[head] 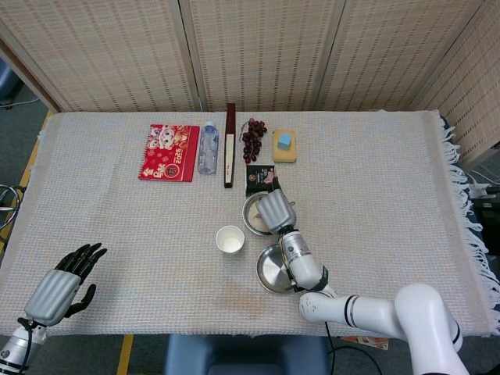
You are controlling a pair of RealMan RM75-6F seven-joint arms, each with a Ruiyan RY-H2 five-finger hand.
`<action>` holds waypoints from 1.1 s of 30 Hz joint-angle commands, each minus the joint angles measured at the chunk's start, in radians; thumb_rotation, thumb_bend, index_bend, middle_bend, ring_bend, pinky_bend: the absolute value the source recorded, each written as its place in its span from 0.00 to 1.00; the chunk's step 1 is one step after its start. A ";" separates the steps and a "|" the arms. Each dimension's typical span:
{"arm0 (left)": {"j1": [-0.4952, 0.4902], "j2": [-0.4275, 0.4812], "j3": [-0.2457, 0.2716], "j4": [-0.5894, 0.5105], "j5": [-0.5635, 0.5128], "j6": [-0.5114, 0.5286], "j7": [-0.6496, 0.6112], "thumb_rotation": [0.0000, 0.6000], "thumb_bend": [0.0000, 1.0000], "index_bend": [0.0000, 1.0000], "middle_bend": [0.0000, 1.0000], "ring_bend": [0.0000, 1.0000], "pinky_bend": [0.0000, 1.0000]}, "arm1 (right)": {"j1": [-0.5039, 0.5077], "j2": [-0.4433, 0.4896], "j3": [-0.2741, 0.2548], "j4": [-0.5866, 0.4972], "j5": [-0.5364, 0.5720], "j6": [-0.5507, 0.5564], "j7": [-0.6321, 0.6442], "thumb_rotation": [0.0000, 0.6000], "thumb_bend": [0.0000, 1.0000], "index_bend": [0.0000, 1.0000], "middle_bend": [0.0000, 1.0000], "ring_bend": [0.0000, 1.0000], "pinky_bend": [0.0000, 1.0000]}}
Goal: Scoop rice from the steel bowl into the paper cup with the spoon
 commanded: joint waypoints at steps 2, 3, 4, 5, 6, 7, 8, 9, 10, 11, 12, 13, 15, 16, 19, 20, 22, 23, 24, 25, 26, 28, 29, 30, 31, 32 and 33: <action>0.001 0.000 0.000 0.000 0.000 0.001 0.001 1.00 0.56 0.00 0.00 0.00 0.16 | -0.003 0.028 0.038 -0.060 0.094 -0.028 0.047 1.00 0.36 0.90 0.56 0.19 0.15; 0.001 0.000 0.000 0.000 0.001 0.002 0.001 1.00 0.56 0.00 0.00 0.00 0.16 | -0.002 0.037 0.043 -0.073 0.112 -0.030 0.056 1.00 0.36 0.90 0.56 0.19 0.15; 0.001 0.000 0.000 -0.001 0.001 0.003 0.001 1.00 0.56 0.00 0.00 0.00 0.16 | -0.001 0.043 0.047 -0.082 0.123 -0.031 0.064 1.00 0.36 0.90 0.56 0.19 0.15; 0.001 0.000 0.000 -0.001 0.001 0.003 0.002 1.00 0.56 0.00 0.00 0.00 0.16 | -0.002 0.049 0.050 -0.089 0.133 -0.032 0.074 1.00 0.36 0.90 0.56 0.19 0.15; 0.002 0.000 0.000 0.000 0.001 0.004 0.002 1.00 0.56 0.00 0.00 0.00 0.16 | -0.003 0.056 0.054 -0.097 0.141 -0.032 0.086 1.00 0.36 0.90 0.56 0.19 0.15; 0.002 0.000 0.000 0.000 0.002 0.005 0.001 1.00 0.56 0.00 0.00 0.00 0.16 | -0.005 0.065 0.059 -0.106 0.154 -0.034 0.105 1.00 0.36 0.90 0.56 0.19 0.15; 0.002 0.000 0.000 0.000 0.002 0.005 0.001 1.00 0.56 0.00 0.00 0.00 0.16 | -0.008 0.073 0.062 -0.113 0.165 -0.036 0.119 1.00 0.36 0.90 0.56 0.19 0.15; 0.002 0.000 0.000 0.000 0.001 0.005 0.001 1.00 0.56 0.00 0.00 0.00 0.16 | -0.010 0.081 0.064 -0.120 0.175 -0.039 0.131 1.00 0.36 0.90 0.56 0.19 0.15; 0.002 0.000 0.000 0.000 0.001 0.005 0.001 1.00 0.56 0.00 0.00 0.00 0.16 | -0.015 0.092 0.067 -0.129 0.193 -0.042 0.150 1.00 0.36 0.90 0.56 0.19 0.15; 0.002 0.000 0.000 0.000 0.001 0.004 0.001 1.00 0.56 0.00 0.00 0.00 0.16 | -0.017 0.102 0.068 -0.136 0.205 -0.046 0.161 1.00 0.36 0.90 0.56 0.19 0.15; 0.002 0.000 0.000 0.000 0.001 0.004 0.001 1.00 0.56 0.00 0.00 0.00 0.16 | -0.018 0.110 0.067 -0.142 0.213 -0.048 0.169 1.00 0.36 0.90 0.56 0.19 0.15; 0.002 0.000 0.000 0.000 0.001 0.004 0.002 1.00 0.56 0.00 0.00 0.00 0.16 | -0.020 0.119 0.066 -0.146 0.220 -0.050 0.179 1.00 0.36 0.90 0.56 0.19 0.15; 0.001 -0.001 -0.001 0.000 -0.001 0.002 0.004 1.00 0.56 0.00 0.00 0.00 0.16 | -0.025 0.139 0.060 -0.151 0.230 -0.052 0.205 1.00 0.36 0.90 0.56 0.19 0.15; 0.001 -0.002 -0.001 0.000 -0.001 0.001 0.006 1.00 0.56 0.00 0.00 0.00 0.16 | -0.027 0.145 0.058 -0.152 0.231 -0.053 0.216 1.00 0.36 0.90 0.56 0.19 0.15; 0.001 -0.003 -0.001 -0.002 -0.003 -0.001 0.011 1.00 0.56 0.00 0.00 0.00 0.16 | -0.031 0.160 0.050 -0.150 0.236 -0.062 0.252 1.00 0.36 0.90 0.56 0.19 0.15; 0.001 -0.004 -0.001 -0.002 -0.003 -0.001 0.013 1.00 0.56 0.00 0.00 0.00 0.16 | -0.032 0.163 0.046 -0.147 0.237 -0.067 0.264 1.00 0.36 0.90 0.56 0.19 0.15; 0.002 -0.004 -0.002 -0.003 -0.004 -0.001 0.015 1.00 0.56 0.00 0.00 0.00 0.16 | -0.030 0.166 0.040 -0.141 0.239 -0.073 0.280 1.00 0.36 0.90 0.56 0.19 0.15; 0.002 -0.004 -0.002 -0.003 -0.005 -0.001 0.016 1.00 0.56 0.00 0.00 0.00 0.16 | -0.029 0.167 0.036 -0.138 0.238 -0.077 0.291 1.00 0.36 0.90 0.56 0.19 0.15; 0.002 -0.005 -0.002 -0.004 -0.005 -0.001 0.017 1.00 0.56 0.00 0.00 0.00 0.16 | -0.029 0.168 0.035 -0.137 0.237 -0.078 0.297 1.00 0.36 0.90 0.56 0.19 0.15; 0.002 -0.005 -0.002 -0.004 -0.006 -0.002 0.018 1.00 0.56 0.00 0.00 0.00 0.16 | -0.028 0.169 0.031 -0.137 0.234 -0.078 0.307 1.00 0.36 0.90 0.56 0.19 0.15; 0.002 -0.005 -0.002 -0.004 -0.006 -0.002 0.018 1.00 0.56 0.00 0.00 0.00 0.16 | -0.028 0.170 0.028 -0.136 0.230 -0.077 0.314 1.00 0.36 0.90 0.56 0.19 0.15; 0.002 -0.005 -0.001 -0.004 -0.007 -0.004 0.017 1.00 0.56 0.00 0.00 0.00 0.16 | -0.029 0.174 0.021 -0.137 0.219 -0.073 0.332 1.00 0.36 0.90 0.56 0.19 0.15; 0.002 -0.005 -0.001 -0.003 -0.007 -0.005 0.018 1.00 0.56 0.00 0.00 0.00 0.16 | -0.029 0.176 0.020 -0.138 0.216 -0.072 0.339 1.00 0.36 0.90 0.56 0.19 0.15; 0.001 -0.005 -0.001 -0.003 -0.008 -0.006 0.017 1.00 0.56 0.00 0.00 0.00 0.16 | -0.029 0.178 0.018 -0.140 0.213 -0.070 0.346 1.00 0.36 0.90 0.56 0.19 0.15; 0.002 -0.005 -0.001 -0.003 -0.009 -0.006 0.017 1.00 0.56 0.00 0.00 0.00 0.16 | -0.030 0.183 0.018 -0.145 0.210 -0.068 0.356 1.00 0.36 0.90 0.56 0.19 0.15; 0.002 -0.005 -0.001 -0.002 -0.010 -0.006 0.017 1.00 0.56 0.00 0.00 0.00 0.16 | -0.030 0.186 0.019 -0.149 0.207 -0.066 0.361 1.00 0.36 0.90 0.56 0.19 0.15; 0.002 -0.005 -0.001 -0.002 -0.010 -0.006 0.016 1.00 0.56 0.00 0.00 0.00 0.16 | -0.030 0.188 0.019 -0.152 0.206 -0.066 0.363 1.00 0.36 0.90 0.56 0.19 0.15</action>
